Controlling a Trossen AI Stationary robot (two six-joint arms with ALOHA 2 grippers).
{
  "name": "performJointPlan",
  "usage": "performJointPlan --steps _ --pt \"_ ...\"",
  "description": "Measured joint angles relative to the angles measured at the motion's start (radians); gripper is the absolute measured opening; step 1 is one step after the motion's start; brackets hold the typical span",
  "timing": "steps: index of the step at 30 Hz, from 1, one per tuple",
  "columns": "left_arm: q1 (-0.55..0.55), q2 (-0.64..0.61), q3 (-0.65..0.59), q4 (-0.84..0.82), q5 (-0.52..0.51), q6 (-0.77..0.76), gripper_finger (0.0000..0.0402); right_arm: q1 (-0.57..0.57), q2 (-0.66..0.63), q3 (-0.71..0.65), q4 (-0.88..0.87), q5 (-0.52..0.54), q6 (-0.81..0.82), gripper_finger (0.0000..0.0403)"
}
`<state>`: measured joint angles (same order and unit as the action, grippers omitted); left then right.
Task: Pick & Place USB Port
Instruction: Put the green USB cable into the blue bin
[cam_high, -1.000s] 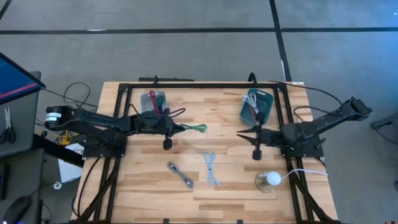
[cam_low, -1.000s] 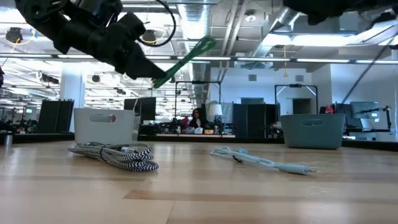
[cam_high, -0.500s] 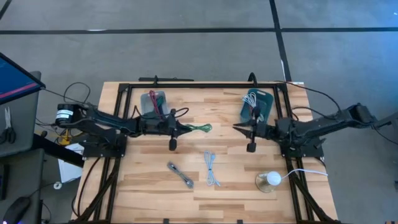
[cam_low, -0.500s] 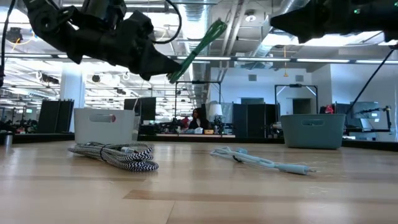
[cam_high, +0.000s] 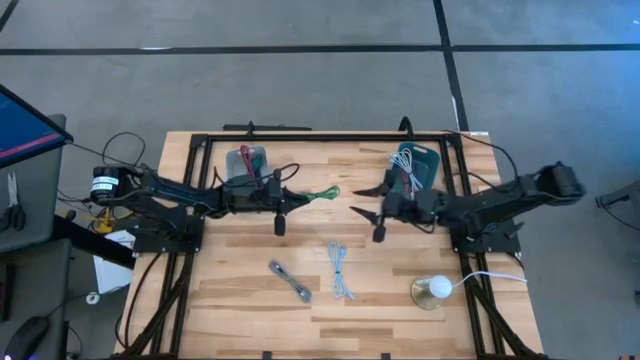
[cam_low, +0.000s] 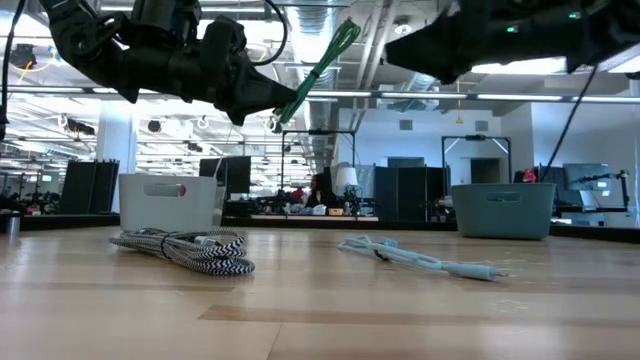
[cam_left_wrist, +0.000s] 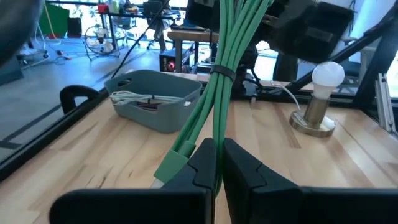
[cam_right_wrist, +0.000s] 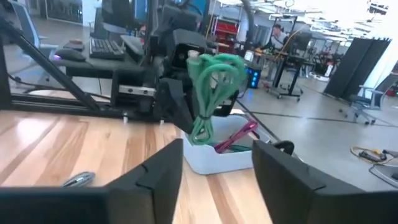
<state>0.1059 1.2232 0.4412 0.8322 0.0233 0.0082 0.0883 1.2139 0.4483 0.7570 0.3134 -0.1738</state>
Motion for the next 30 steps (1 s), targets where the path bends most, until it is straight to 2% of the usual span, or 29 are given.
performJointPlan --steps 6,14,21,30 --pt "0.0 0.0 0.0 0.004 0.0 -0.017 0.0009 0.0 0.187 0.096 0.136 0.025 -0.018 0.0214" --pt "0.0 0.0 0.0 0.004 0.0 -0.017 0.0009 -0.014 0.313 0.191 0.143 0.05 -0.035 0.0201" --pt "0.0 -0.001 0.001 0.004 0.0 -0.019 0.0009 -0.013 0.365 0.237 0.174 0.05 -0.036 0.0171" --pt "0.0 -0.001 0.001 -0.004 0.0 -0.021 0.0009 -0.019 0.355 0.247 0.174 0.051 -0.042 0.0103"
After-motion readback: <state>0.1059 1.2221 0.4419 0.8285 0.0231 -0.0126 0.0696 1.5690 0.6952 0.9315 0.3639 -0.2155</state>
